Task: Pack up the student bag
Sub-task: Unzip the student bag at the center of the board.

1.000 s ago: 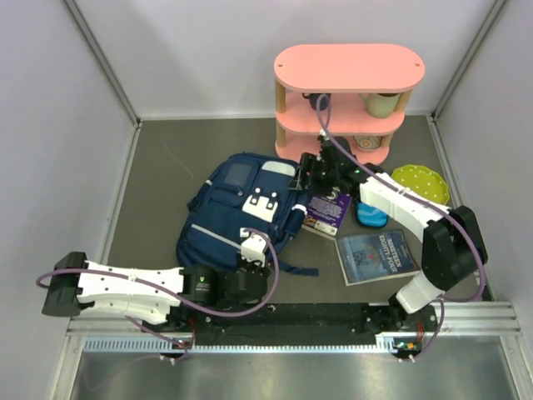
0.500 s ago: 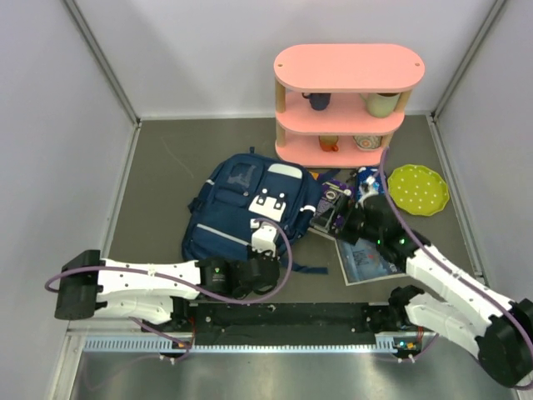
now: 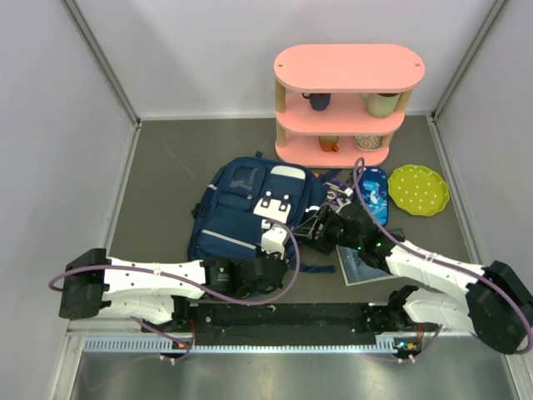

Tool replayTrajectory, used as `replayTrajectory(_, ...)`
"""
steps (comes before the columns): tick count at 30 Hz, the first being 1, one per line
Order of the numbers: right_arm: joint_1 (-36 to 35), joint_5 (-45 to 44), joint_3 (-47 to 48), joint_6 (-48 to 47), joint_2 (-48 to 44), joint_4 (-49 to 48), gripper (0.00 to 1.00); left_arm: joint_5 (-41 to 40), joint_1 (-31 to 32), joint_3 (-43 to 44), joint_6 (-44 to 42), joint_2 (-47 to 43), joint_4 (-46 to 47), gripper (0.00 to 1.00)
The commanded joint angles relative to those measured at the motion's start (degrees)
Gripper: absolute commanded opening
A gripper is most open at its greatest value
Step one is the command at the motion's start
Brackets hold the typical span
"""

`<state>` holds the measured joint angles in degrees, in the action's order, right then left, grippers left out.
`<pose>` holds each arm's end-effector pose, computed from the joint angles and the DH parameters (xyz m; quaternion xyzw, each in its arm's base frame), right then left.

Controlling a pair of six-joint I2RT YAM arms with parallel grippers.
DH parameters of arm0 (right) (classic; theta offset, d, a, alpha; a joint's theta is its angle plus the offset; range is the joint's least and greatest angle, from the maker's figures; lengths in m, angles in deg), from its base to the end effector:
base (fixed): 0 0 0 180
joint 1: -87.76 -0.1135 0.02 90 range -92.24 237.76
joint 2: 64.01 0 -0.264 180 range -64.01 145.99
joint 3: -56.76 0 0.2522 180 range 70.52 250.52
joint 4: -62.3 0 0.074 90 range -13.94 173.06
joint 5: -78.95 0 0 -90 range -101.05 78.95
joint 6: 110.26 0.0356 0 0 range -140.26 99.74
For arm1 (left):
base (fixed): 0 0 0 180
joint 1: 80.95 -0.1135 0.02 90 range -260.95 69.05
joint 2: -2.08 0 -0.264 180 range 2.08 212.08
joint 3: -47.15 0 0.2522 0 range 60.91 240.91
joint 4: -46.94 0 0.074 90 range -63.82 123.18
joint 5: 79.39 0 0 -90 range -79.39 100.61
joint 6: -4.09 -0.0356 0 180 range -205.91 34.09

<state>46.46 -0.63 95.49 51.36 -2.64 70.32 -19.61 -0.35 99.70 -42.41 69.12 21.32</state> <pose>0.1611 0.1501 0.1925 0.1829 0.8469 0.4545 0.2066 0.0571 -0.2352 0.2260 0.1743 0.8649 -0.2489 0.3996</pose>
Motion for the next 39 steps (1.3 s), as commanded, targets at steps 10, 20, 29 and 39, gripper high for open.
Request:
replayTrajectory(10,-0.19,-2.33,14.20,-9.28,8.59,0.36,0.00,4.28,0.09,0.16,3.67,-4.99,-3.07,0.00)
replayTrajectory(20,0.96,3.65,29.07,-21.86,22.12,5.47,0.00,6.58,5.26,-7.41,21.52,-11.68,-15.82,0.00)
replayTrajectory(29,5.79,1.89,47.70,-26.60,35.66,12.33,0.00,4.99,5.45,-5.39,20.04,-9.92,-21.10,0.00)
replayTrajectory(39,6.23,4.10,40.99,-31.01,31.91,15.93,0.63,-3.10,2.03,-3.37,15.83,-9.40,-14.43,0.00)
